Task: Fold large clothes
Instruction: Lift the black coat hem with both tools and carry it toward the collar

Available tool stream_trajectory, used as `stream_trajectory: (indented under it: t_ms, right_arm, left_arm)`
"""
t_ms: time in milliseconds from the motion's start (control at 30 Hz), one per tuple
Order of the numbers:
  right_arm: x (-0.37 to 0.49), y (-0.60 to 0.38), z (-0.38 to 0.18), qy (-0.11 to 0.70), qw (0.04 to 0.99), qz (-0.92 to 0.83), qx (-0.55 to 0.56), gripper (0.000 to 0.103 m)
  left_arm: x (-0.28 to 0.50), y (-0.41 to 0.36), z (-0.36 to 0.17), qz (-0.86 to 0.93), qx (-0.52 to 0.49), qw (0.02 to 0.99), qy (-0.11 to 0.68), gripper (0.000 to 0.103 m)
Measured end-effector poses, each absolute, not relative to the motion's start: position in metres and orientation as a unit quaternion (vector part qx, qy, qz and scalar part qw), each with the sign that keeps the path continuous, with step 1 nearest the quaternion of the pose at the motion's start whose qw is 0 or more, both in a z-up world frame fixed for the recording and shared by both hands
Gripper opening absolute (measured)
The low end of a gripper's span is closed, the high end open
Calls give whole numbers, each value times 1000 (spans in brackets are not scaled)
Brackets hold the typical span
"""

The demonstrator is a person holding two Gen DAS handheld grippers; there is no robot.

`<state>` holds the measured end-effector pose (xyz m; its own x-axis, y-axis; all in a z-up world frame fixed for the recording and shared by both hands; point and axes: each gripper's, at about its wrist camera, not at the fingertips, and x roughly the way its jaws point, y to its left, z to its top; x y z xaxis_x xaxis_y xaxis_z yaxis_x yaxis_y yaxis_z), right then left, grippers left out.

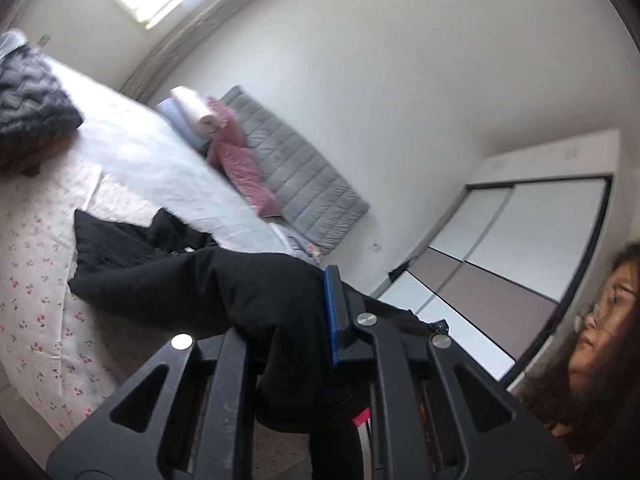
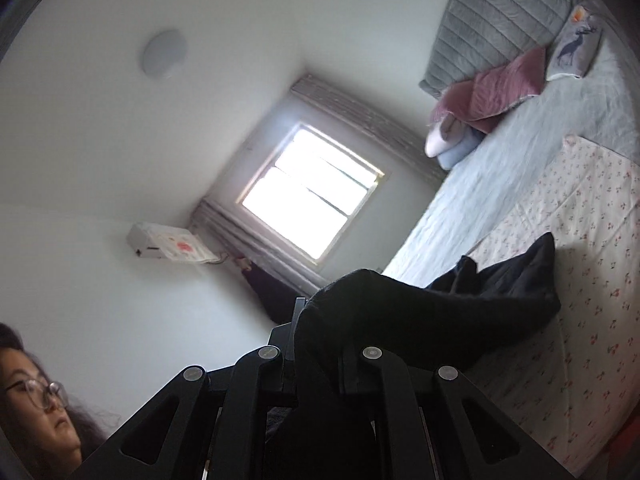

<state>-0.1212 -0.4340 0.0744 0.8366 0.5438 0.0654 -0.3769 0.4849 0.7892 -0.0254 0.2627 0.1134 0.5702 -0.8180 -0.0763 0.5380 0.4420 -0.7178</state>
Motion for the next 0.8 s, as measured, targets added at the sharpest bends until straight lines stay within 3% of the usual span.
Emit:
stream_trajectory:
  t_ms: [333,467,667,800]
  right_arm:
    - [32,-456,35,185,838,200,473,10]
    - [97,-463,10,228,828,164,486,11]
    - [172,-483,-48,291,796,113,518,16]
    - [198,-502,-88,312,770,80,551,28]
  left_arm:
    - [144,255,73,-327,-380,807,313,15]
    - [200,229,52,-276,-346,822,358,16]
    - [277,190,2,-224,-284,828,427,17]
    - [314,182,-44,-208,-268,804,488,21]
